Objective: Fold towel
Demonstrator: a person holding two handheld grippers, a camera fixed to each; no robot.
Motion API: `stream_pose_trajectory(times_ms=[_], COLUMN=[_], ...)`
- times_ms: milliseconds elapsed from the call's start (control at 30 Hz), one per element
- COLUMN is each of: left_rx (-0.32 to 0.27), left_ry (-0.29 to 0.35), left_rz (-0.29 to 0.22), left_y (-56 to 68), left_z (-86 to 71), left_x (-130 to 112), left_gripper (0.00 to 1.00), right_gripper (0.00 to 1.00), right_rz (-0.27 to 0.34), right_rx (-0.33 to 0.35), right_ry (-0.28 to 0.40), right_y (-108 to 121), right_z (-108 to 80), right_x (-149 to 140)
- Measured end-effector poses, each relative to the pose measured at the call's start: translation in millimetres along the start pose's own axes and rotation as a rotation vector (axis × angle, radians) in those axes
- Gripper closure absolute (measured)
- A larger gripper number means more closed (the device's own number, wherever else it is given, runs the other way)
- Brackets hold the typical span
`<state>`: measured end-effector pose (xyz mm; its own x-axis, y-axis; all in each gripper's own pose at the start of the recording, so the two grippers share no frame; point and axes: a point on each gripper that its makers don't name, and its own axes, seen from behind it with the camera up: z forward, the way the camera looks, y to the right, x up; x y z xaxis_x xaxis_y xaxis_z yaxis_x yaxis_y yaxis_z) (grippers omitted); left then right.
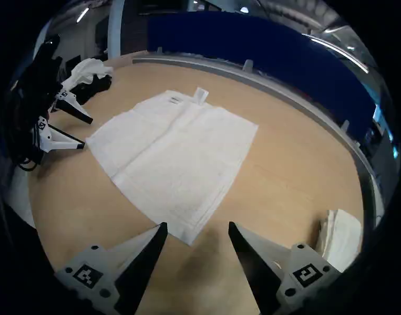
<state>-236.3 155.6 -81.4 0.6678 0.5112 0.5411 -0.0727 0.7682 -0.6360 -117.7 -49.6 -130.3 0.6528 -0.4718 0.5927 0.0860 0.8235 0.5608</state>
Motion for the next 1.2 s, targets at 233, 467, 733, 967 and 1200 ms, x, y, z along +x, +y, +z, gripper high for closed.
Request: stream_pose_trajectory(times_ms=[233, 467, 733, 967, 1200], left_rx=[-0.019, -0.024, -0.032, -0.032, -0.014], left_ry=[-0.036, -0.068, -0.074, -0.078, -0.089], left_rz=[0.004, -0.008, -0.021, -0.033, -0.05], left_y=[4.0, 6.9, 8.3, 8.5, 2.6], left_z=[4.4, 7.7, 6.7, 7.3, 8.0], left_x=[-6.1, -11.1, -11.2, -11.1, -12.3], left_gripper=[0.17, 0.31, 0.42, 0.48, 0.74], right_gripper=[0.28, 0.39, 0.57, 0.7, 0.81], right_rz=[0.006, -0.003, 0.021, 0.031, 0.026], right_rx=[0.013, 0.029, 0.06, 0.084, 0.088], right_ry=[-0.012, -0.033, -0.037, -0.04, -0.049], right_y=[-1.0, -4.9, -10.4, -14.5, -15.1], right_z=[2.7, 5.4, 8.6, 7.1, 6.7], right_x=[-3.7, -9.1, -13.3, -14.9, -13.8])
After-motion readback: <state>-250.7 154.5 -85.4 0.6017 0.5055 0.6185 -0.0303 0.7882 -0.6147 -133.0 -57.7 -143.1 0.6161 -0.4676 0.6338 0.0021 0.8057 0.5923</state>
